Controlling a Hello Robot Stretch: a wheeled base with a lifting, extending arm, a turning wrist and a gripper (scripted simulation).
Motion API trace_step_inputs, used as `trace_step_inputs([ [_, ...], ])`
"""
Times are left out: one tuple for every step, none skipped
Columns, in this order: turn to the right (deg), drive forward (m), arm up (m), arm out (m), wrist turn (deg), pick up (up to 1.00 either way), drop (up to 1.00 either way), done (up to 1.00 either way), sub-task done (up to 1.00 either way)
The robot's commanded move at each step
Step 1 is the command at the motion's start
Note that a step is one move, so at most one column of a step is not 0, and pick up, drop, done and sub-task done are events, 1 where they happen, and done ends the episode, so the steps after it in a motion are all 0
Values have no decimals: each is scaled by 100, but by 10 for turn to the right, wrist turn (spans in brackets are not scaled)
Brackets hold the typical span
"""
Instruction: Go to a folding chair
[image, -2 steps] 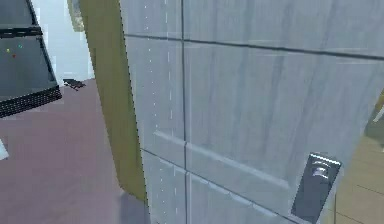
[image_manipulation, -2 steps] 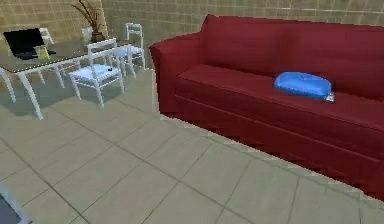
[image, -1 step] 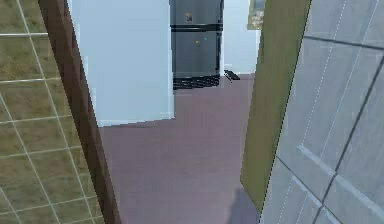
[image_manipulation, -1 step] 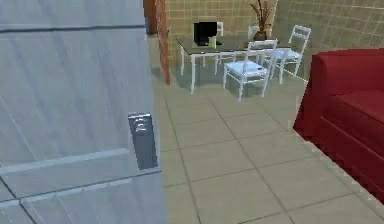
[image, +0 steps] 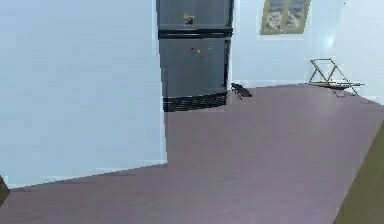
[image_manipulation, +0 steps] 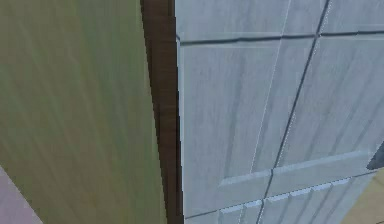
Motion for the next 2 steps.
trace_step_inputs([
  [-30,0,0,0,0,0,0,0,0],
  [0,40,0,0,0,0,0,0,0],
])
